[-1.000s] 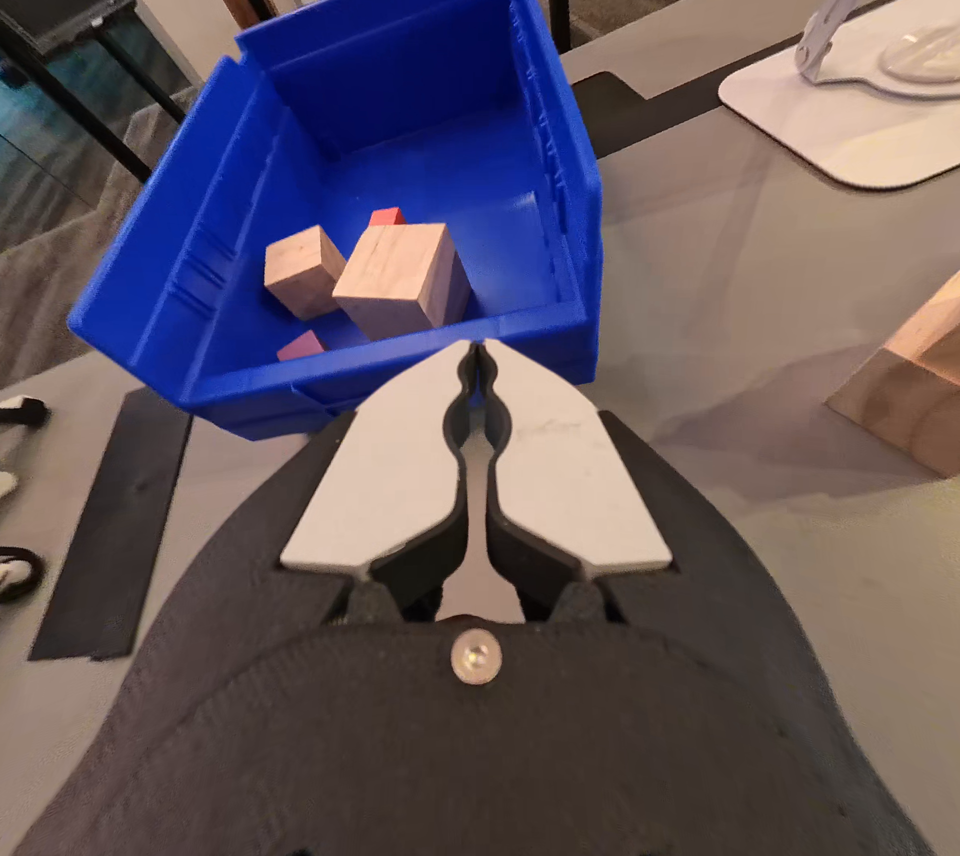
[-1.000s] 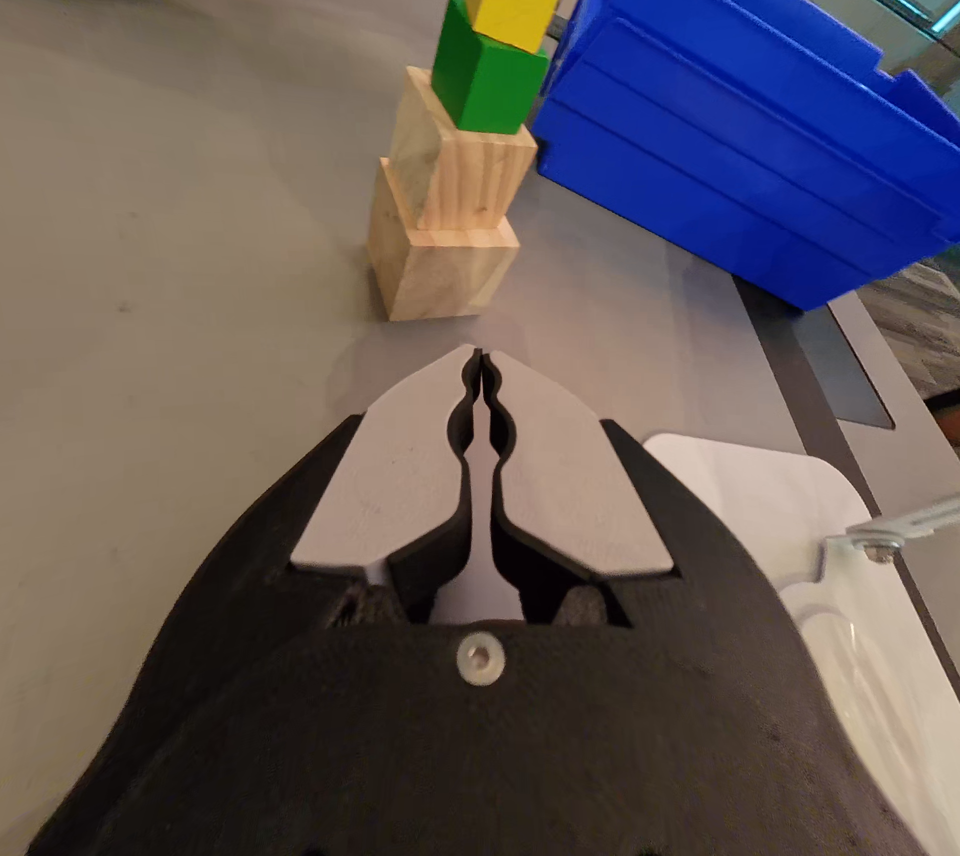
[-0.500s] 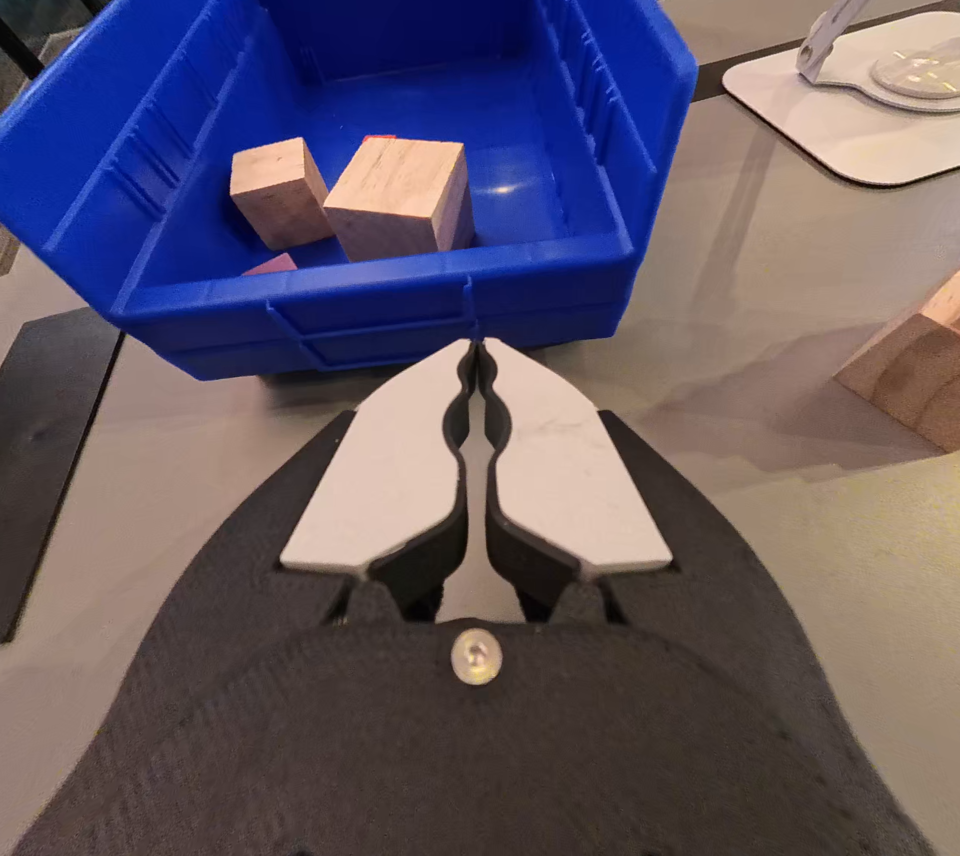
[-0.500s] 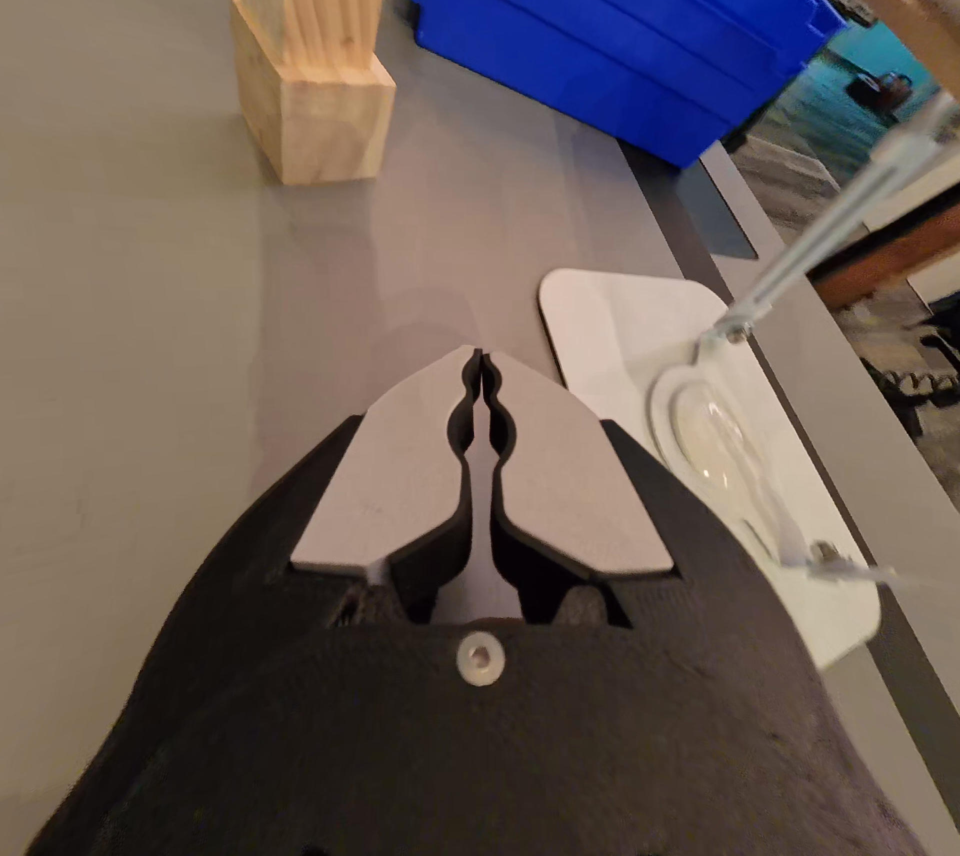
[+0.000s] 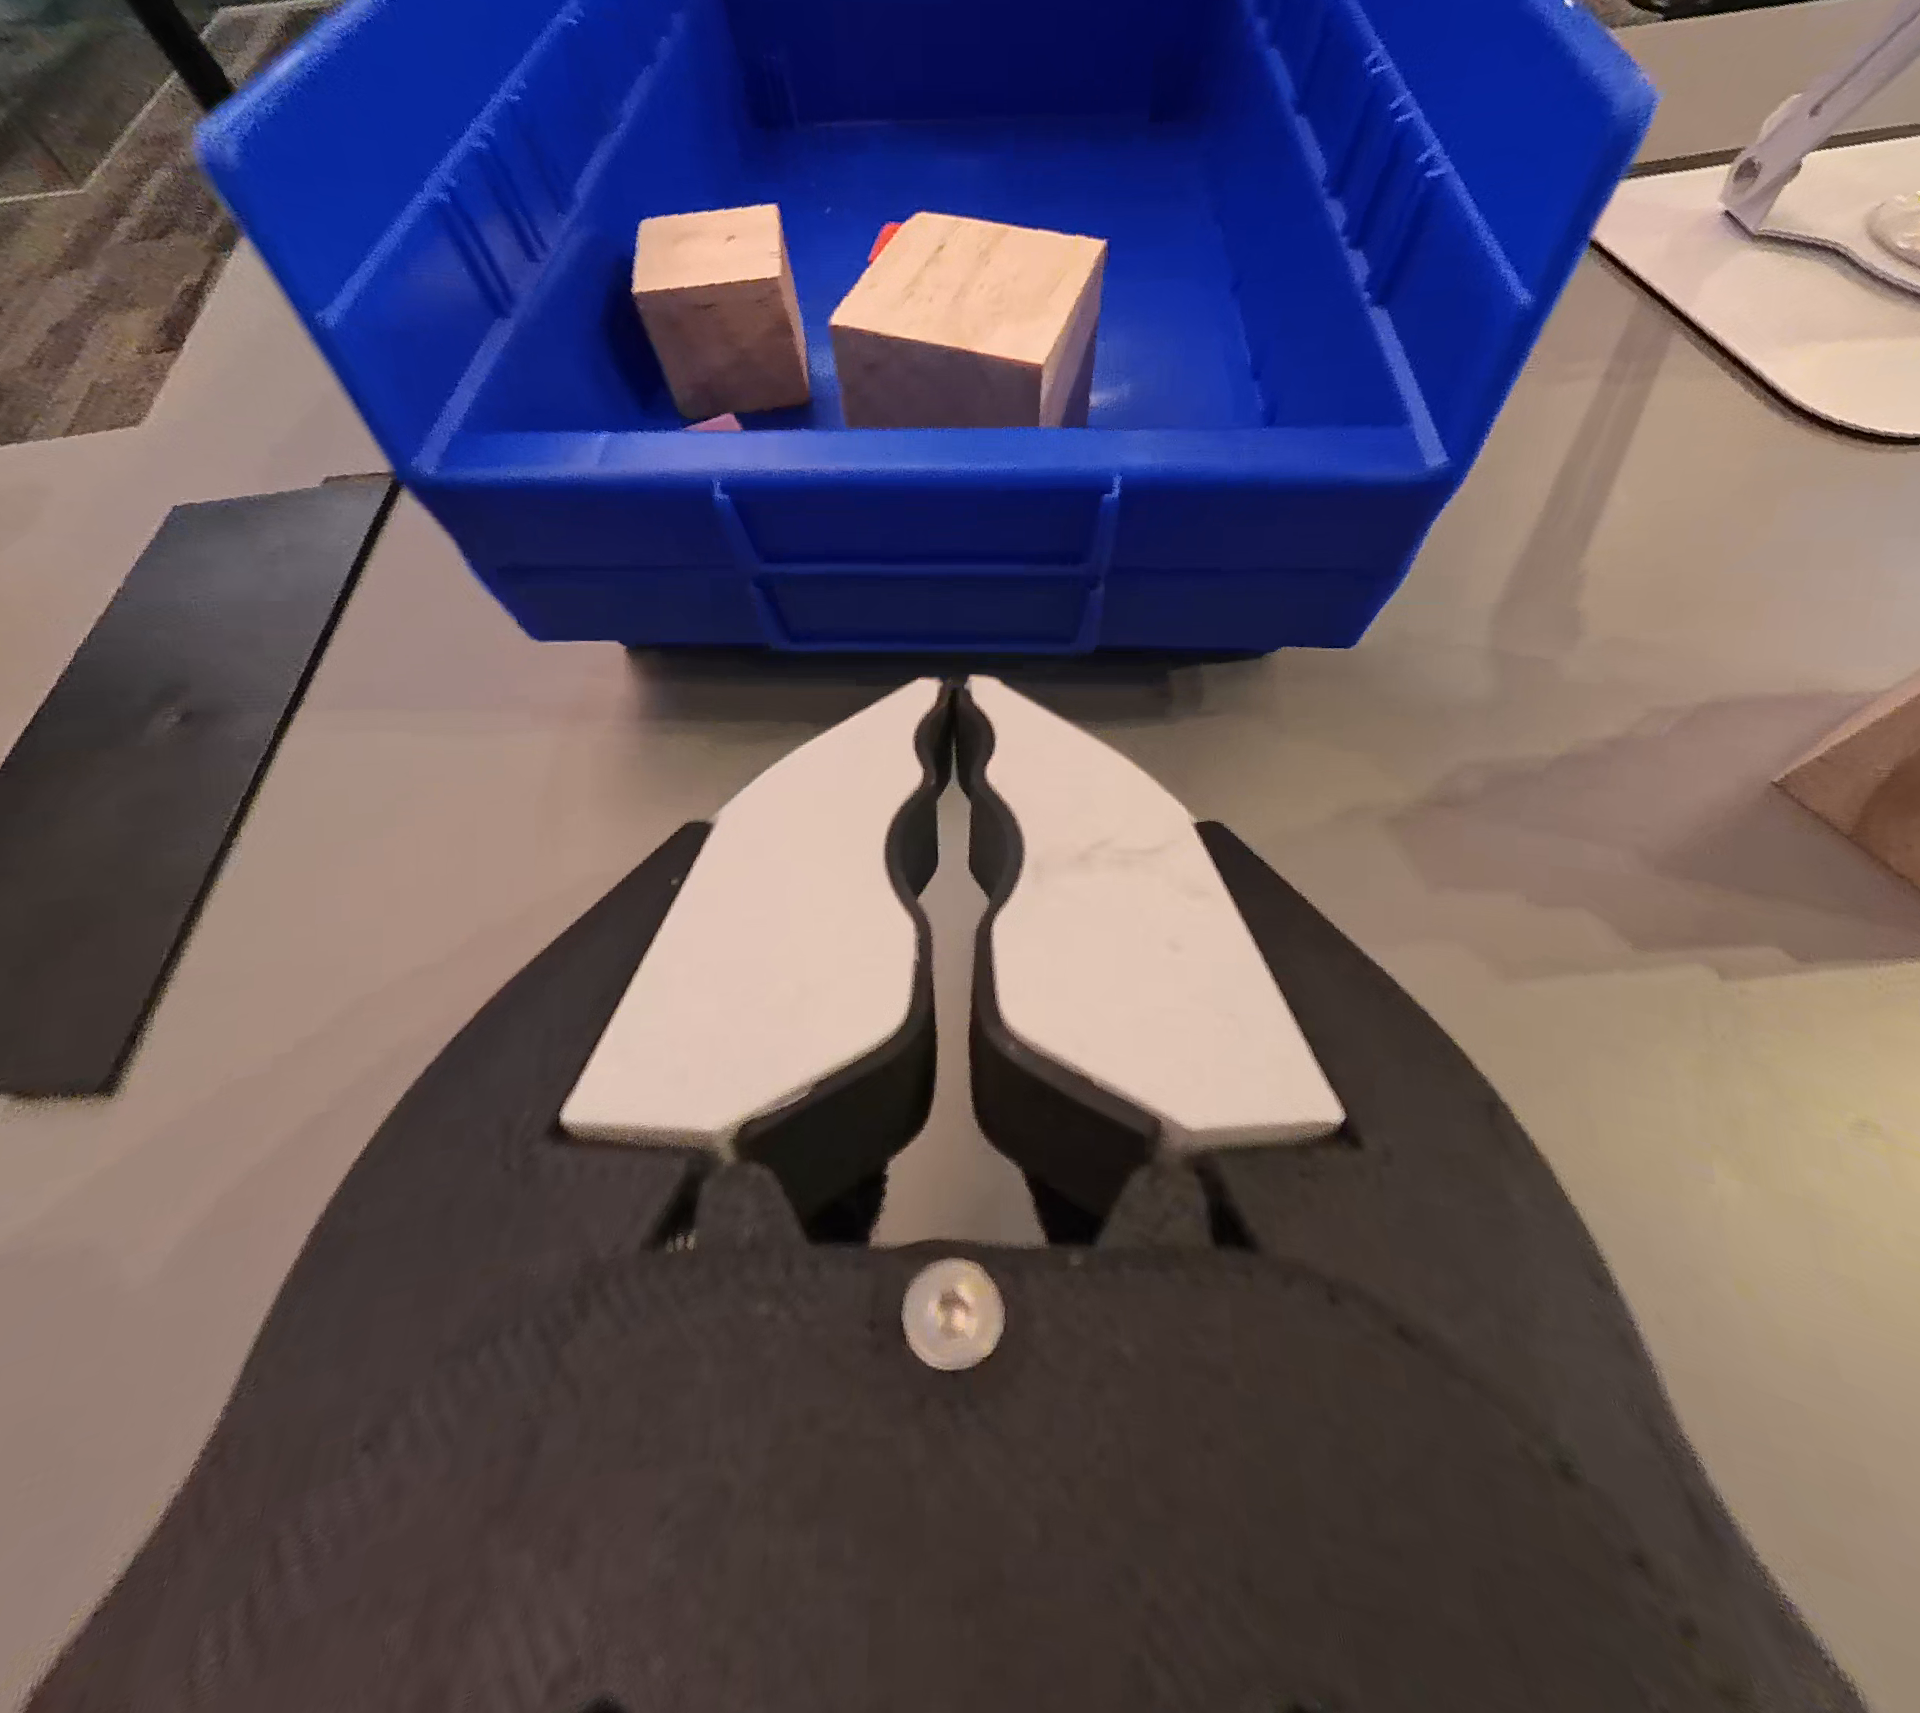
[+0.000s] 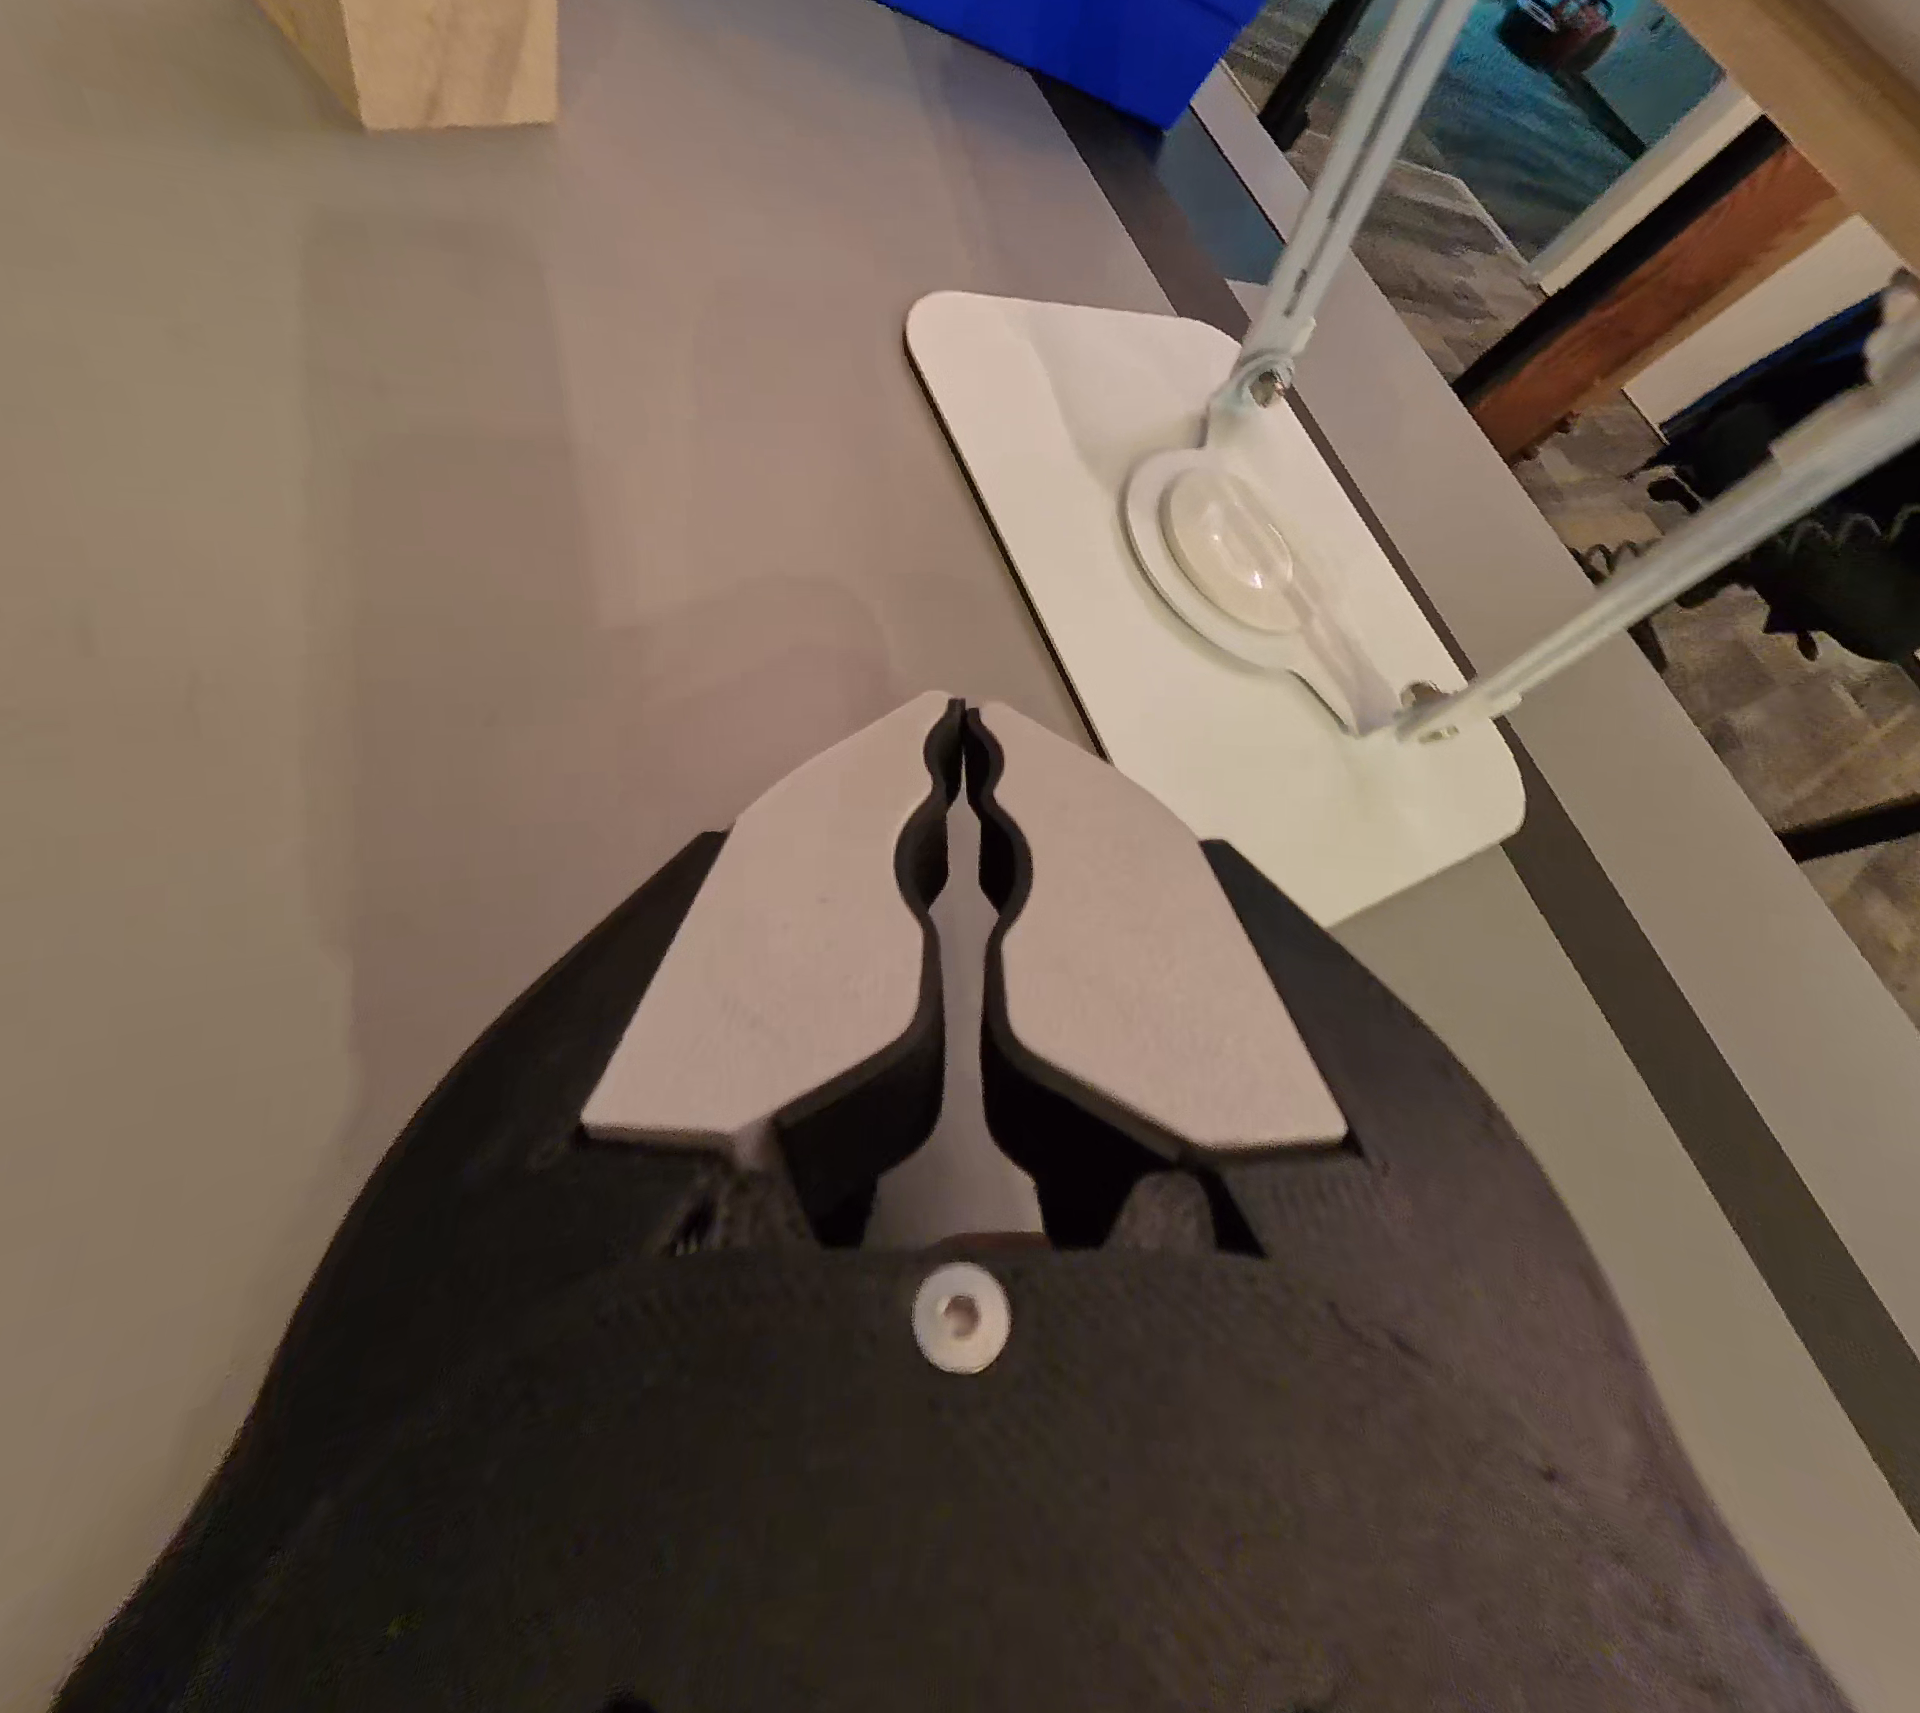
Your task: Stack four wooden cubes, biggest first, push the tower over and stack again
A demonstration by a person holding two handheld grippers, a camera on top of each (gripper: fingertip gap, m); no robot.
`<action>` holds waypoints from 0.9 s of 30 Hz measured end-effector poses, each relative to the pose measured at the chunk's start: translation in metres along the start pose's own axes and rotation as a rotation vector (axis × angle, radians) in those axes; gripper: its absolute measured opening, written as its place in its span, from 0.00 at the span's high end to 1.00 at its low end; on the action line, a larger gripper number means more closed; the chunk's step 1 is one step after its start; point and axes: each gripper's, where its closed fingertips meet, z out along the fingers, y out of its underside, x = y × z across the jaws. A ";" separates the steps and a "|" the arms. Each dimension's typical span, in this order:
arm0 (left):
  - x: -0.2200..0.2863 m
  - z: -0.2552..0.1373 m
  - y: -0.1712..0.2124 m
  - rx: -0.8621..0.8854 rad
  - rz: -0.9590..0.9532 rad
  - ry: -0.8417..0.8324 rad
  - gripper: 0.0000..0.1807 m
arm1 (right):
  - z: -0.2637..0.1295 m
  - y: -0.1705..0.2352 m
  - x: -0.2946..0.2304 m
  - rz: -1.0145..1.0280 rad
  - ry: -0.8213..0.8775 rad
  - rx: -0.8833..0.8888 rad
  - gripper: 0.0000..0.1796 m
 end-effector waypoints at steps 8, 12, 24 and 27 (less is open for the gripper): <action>0.004 -0.010 0.004 -0.019 -0.037 -0.047 1.00 | -0.017 0.018 0.016 0.026 0.068 -0.036 1.00; 0.009 -0.009 0.005 -0.040 0.000 -0.050 1.00 | -0.018 0.021 0.017 0.007 0.070 -0.046 1.00; -0.031 -0.024 0.004 -0.025 0.067 -0.326 1.00 | -0.018 0.030 0.036 0.028 0.143 -0.077 1.00; -0.031 -0.024 0.004 -0.037 0.098 -0.347 1.00 | -0.017 0.030 0.036 0.024 0.140 -0.079 1.00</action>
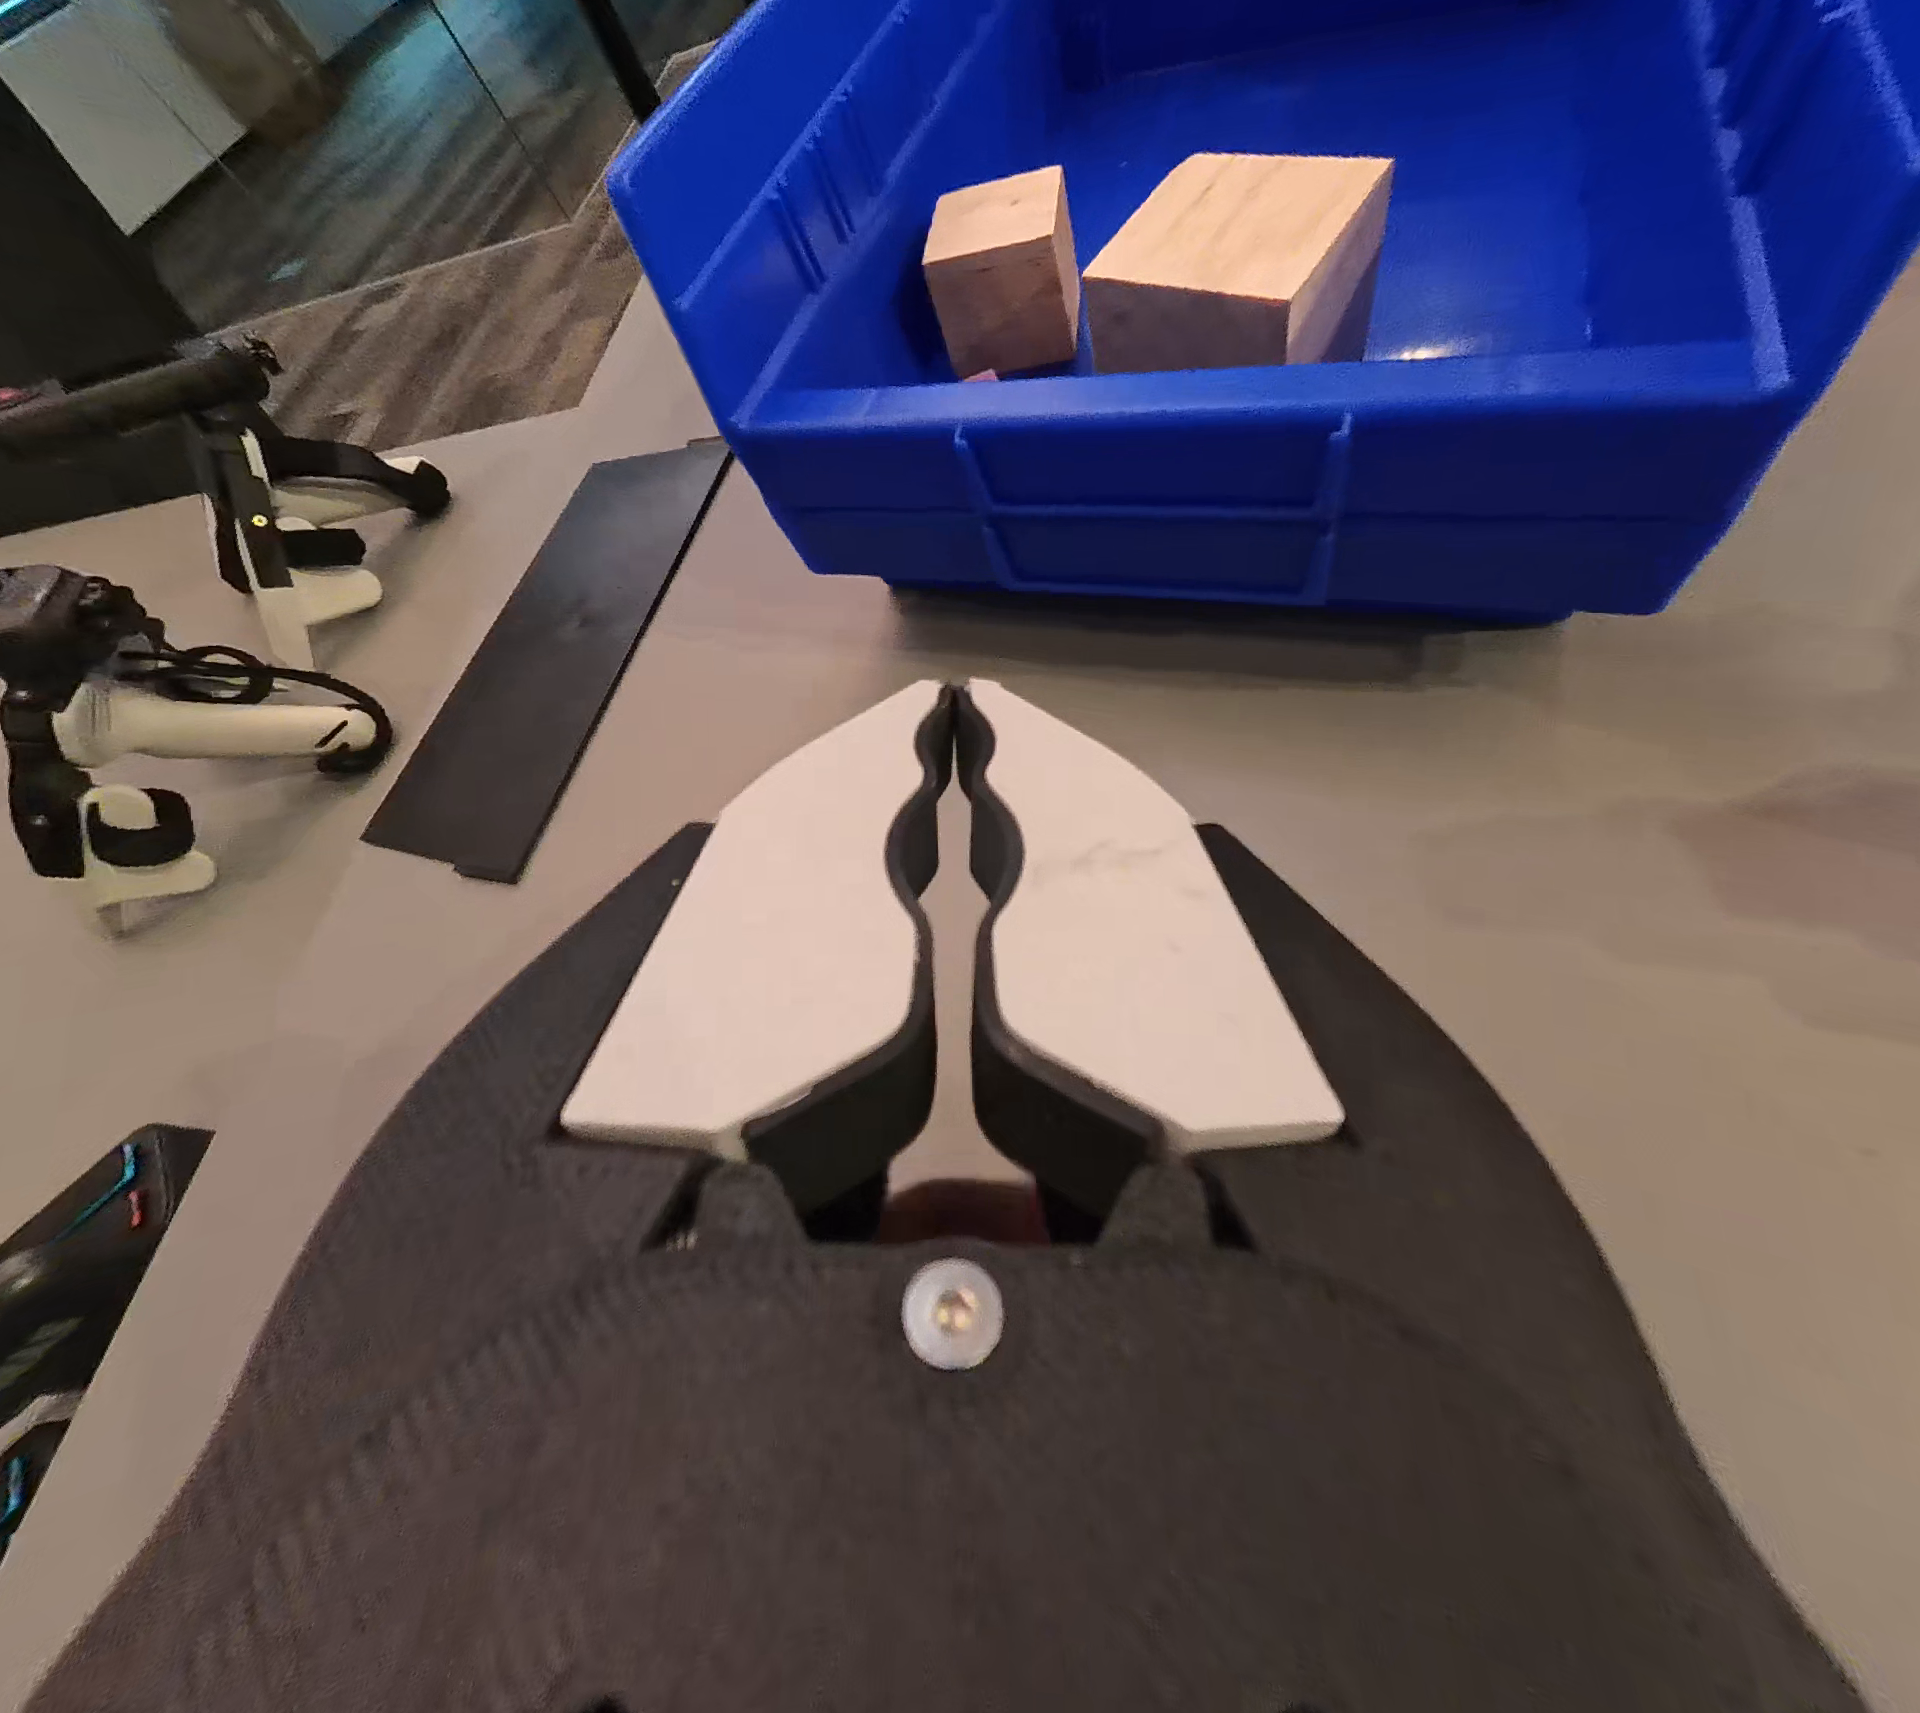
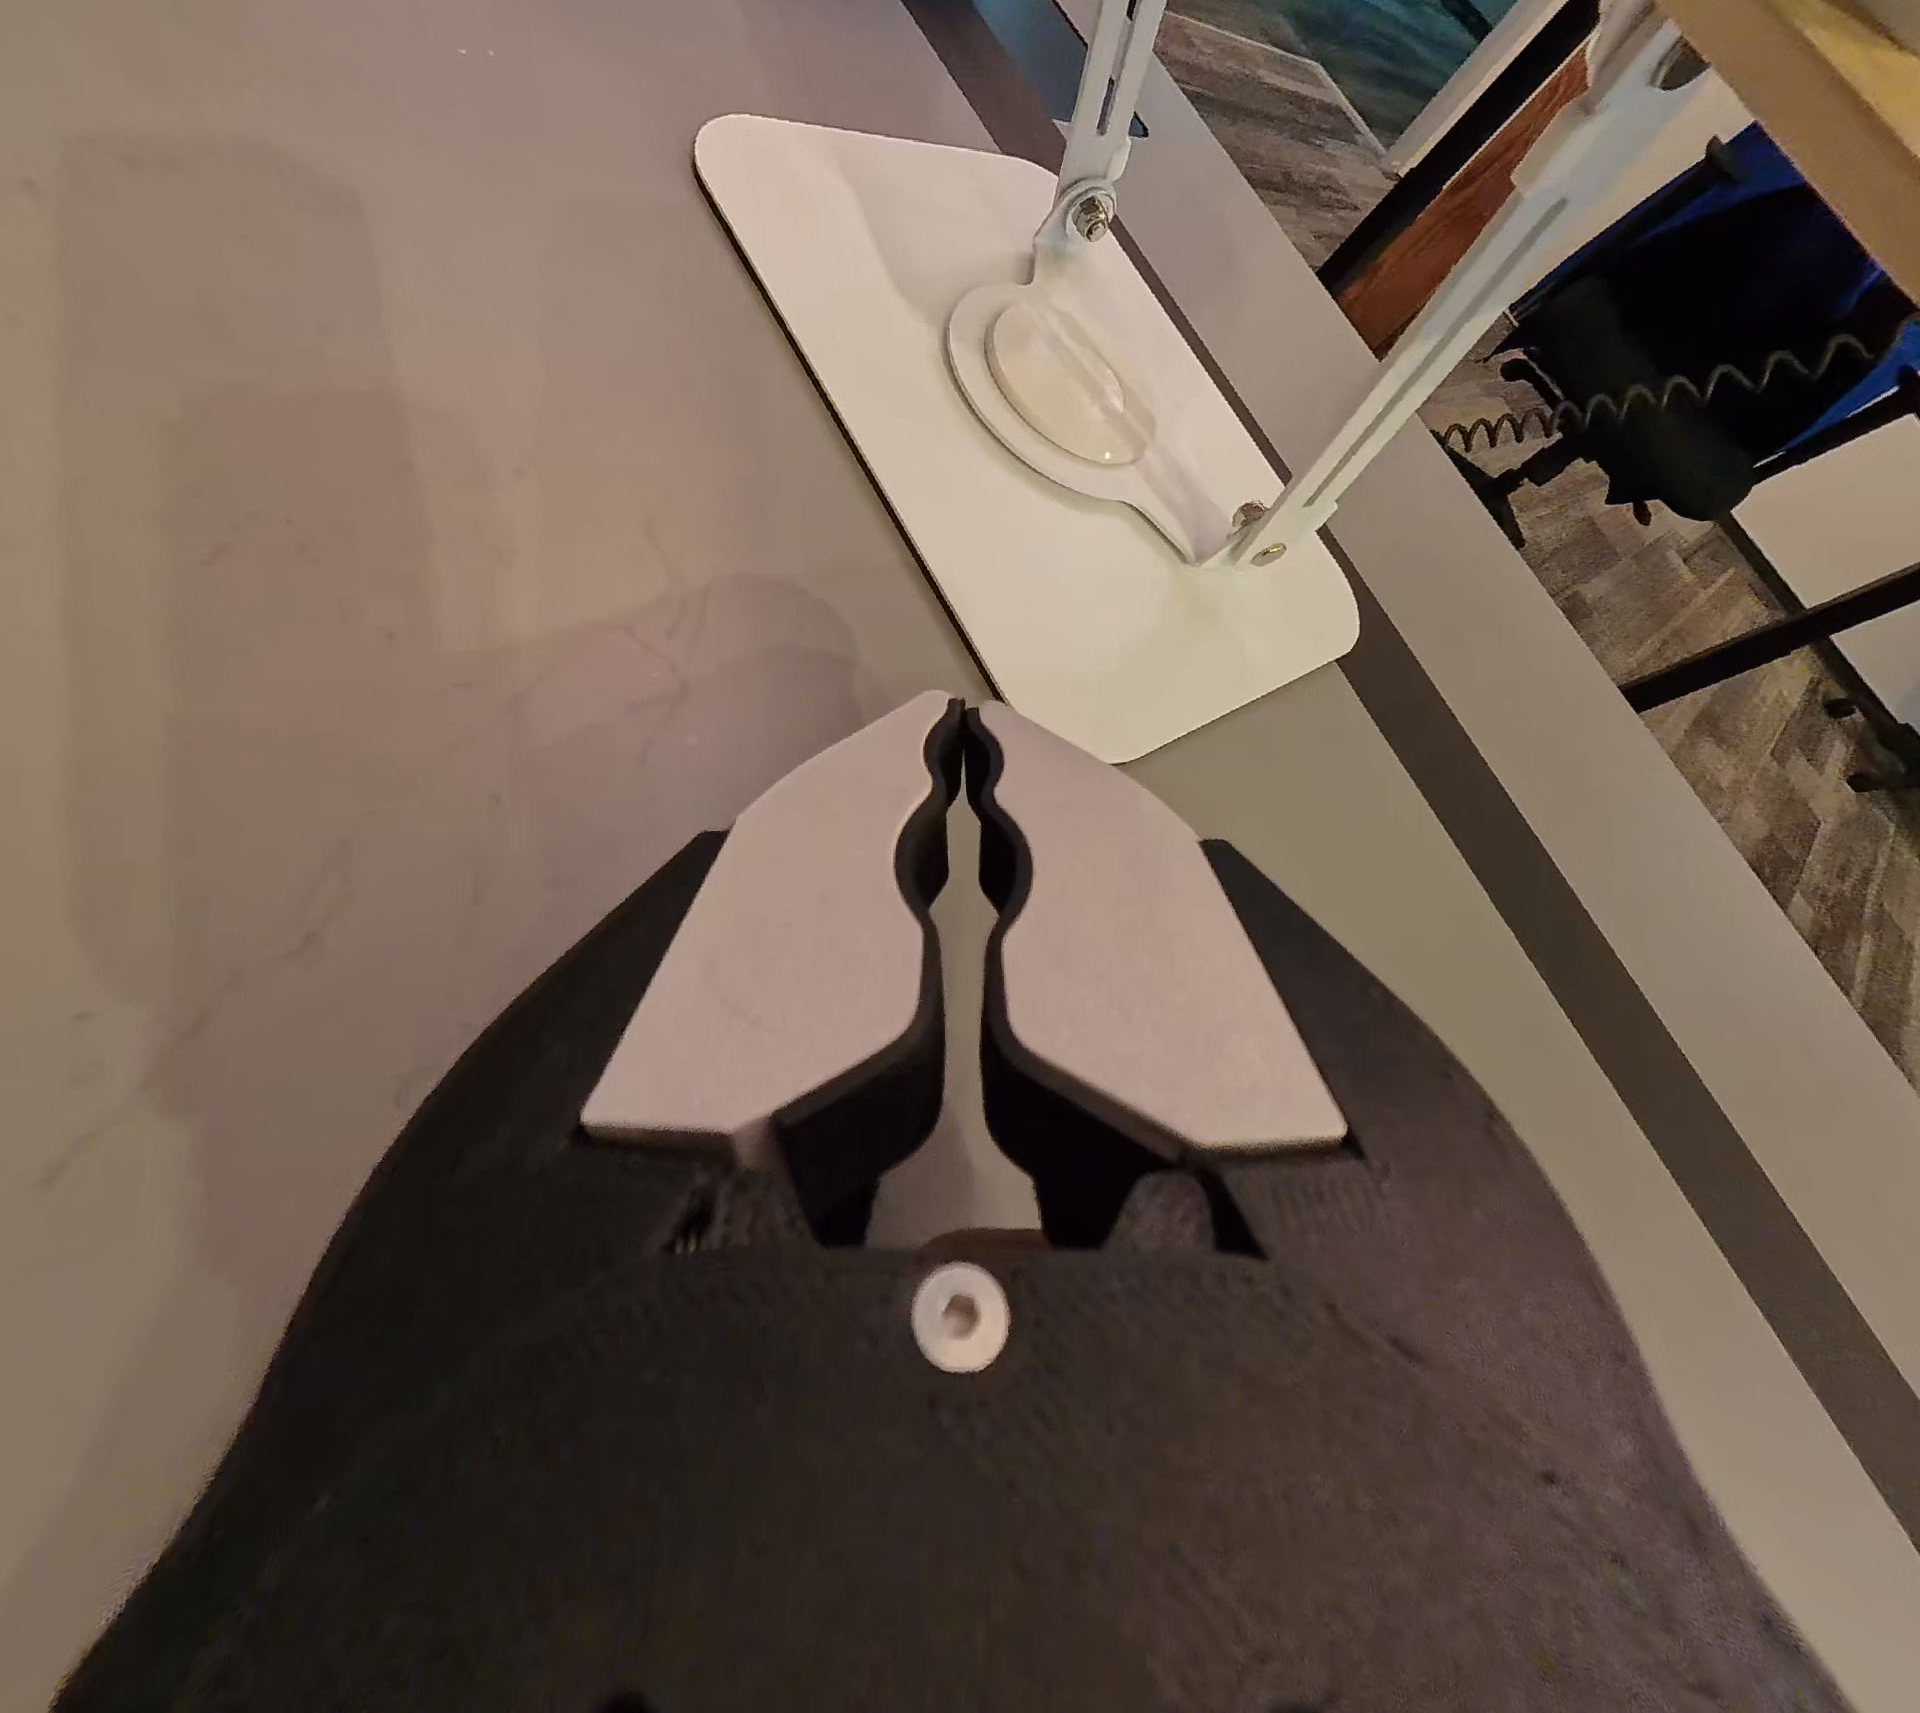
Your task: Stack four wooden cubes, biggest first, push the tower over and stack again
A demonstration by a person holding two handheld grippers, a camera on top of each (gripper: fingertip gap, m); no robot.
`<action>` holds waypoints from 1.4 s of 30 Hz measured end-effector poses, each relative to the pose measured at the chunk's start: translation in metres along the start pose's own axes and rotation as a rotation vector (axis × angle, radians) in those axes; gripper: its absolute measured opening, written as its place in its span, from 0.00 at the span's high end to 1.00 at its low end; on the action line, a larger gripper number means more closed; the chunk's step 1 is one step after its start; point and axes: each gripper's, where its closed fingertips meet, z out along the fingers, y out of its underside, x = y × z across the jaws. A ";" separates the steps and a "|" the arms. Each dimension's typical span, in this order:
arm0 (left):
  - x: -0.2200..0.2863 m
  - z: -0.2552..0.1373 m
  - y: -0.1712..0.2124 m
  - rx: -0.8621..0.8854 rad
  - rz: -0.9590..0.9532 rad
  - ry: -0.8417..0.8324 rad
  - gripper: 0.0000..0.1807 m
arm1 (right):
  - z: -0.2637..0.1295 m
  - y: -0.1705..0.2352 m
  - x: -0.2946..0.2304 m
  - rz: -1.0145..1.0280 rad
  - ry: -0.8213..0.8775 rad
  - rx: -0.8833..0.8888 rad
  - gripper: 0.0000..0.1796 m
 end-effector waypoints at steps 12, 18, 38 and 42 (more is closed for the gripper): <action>0.010 0.002 0.006 0.019 -0.131 0.168 1.00 | -0.001 0.000 -0.001 -0.002 -0.008 0.004 1.00; 0.029 0.000 -0.003 0.058 -0.053 0.249 1.00 | -0.001 -0.002 -0.008 -0.024 -0.041 0.015 1.00; 0.025 0.002 -0.002 0.047 -0.095 0.216 0.94 | -0.003 -0.006 -0.007 -0.016 -0.025 0.033 0.95; 0.036 0.004 -0.002 0.017 -0.154 0.255 0.71 | -0.001 -0.013 -0.008 0.053 -0.033 0.052 0.67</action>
